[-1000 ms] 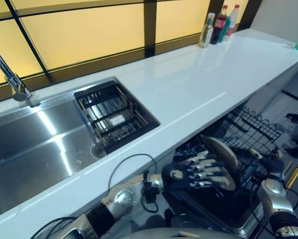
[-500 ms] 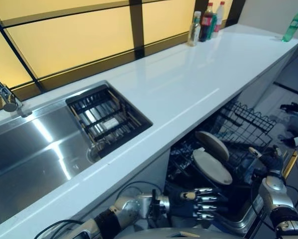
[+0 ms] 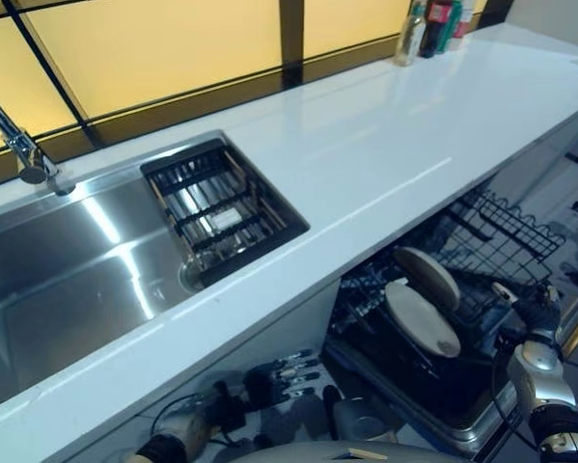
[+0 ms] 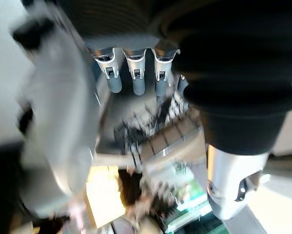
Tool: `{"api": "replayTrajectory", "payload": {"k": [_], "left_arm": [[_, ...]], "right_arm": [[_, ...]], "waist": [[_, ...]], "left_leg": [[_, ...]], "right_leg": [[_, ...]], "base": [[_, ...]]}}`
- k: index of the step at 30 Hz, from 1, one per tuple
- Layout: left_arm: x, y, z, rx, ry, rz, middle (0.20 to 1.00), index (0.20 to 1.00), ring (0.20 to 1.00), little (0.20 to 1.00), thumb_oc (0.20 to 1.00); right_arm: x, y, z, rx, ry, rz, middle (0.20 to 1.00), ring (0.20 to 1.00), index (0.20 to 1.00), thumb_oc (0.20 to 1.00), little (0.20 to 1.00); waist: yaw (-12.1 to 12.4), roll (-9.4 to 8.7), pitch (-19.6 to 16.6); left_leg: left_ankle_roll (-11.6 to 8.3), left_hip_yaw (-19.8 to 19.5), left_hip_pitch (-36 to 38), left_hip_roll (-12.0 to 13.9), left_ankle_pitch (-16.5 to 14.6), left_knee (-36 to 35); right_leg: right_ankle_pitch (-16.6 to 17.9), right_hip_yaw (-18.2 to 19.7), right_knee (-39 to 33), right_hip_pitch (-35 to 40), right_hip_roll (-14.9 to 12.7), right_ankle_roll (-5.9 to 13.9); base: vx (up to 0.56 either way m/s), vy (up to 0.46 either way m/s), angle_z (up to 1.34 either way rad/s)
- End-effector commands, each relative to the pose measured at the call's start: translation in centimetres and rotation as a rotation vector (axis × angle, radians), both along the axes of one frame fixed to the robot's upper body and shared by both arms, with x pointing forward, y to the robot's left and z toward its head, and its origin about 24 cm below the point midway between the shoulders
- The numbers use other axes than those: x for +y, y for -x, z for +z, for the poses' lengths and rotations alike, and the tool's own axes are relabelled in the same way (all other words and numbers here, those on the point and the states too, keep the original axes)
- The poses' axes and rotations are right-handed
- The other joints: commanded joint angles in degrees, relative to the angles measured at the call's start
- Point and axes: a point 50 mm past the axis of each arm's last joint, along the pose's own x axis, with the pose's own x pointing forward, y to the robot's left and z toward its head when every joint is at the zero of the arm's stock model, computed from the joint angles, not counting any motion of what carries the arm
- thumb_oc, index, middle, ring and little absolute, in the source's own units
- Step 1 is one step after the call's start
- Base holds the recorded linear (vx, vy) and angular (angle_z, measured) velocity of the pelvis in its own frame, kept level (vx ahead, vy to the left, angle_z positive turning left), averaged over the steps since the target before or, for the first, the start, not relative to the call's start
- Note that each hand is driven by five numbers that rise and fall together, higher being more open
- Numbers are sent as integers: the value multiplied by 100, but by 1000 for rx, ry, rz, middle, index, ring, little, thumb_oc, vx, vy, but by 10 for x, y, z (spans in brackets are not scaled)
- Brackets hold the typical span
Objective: Pick up plates and place into dishwasher.
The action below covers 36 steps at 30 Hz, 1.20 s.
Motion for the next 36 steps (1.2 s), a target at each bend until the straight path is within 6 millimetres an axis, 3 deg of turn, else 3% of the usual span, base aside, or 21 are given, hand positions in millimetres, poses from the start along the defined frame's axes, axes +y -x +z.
{"api": "replayTrajectory", "payload": {"k": [1,7,15,19,23,28,32,36], "left_arm": [[17,15,-5,-36,-73,-23,1000,1000,1000,1000,1000],[46,43,-20,61,-211,2,1000,1000,1000,1000,1000],[90,91,-36,237,-420,196,1000,1000,1000,1000,1000],[109,105,-39,283,-559,305,1000,1000,1000,1000,1000],[118,121,-42,325,-709,327,1000,1000,1000,1000,1000],[122,124,-44,355,-862,387,1000,1000,1000,1000,1000],[120,135,-47,360,-990,385,1000,1000,1000,1000,1000],[120,137,-47,346,-1006,346,1000,1000,1000,1000,1000]], "right_arm": [[-20,-9,36,-140,89,-38,1000,1000,1000,1000,1000],[-23,-4,32,-135,84,-59,1000,1000,1000,1000,1000],[-34,6,35,-137,103,-91,1000,1000,1000,1000,1000],[-37,13,31,-144,86,-142,1000,1000,1000,1000,1000],[-43,25,27,-222,11,-271,1000,1000,1000,1000,1000],[-45,32,25,-208,17,-397,1000,1000,1000,1000,1000],[-58,58,9,-187,-26,-542,1000,1000,1000,1000,1000],[-61,74,-2,-163,-56,-585,1000,1000,1000,1000,1000]], "waist": [[234,-52,-52],[361,-56,-72],[476,20,-166],[514,53,-126],[539,55,-56],[523,50,32],[609,0,19],[690,-18,32]], "left_leg": [[297,-31,30,118,-50,-105],[262,-151,66,123,-42,-103],[188,-252,168,93,-14,-206],[158,-346,139,62,20,-216],[141,-415,56,70,18,-164],[119,-441,-89,98,36,-84],[115,-510,-142,106,22,-35],[114,-580,-222,80,17,9]], "right_leg": [[268,-108,220,-316,-140,353],[207,-231,195,-211,-118,330],[73,-317,123,-75,-112,286],[27,-333,165,-112,-110,254],[-21,-344,235,-172,-105,233],[-8,-376,309,-295,-111,226],[14,-436,314,-283,-127,266],[58,-535,319,-311,-188,305]], "base": [[45,-59,11],[60,-22,10],[60,15,5],[27,16,8],[5,-12,8],[-20,-6,7],[42,-65,13],[17,-58,10]]}}
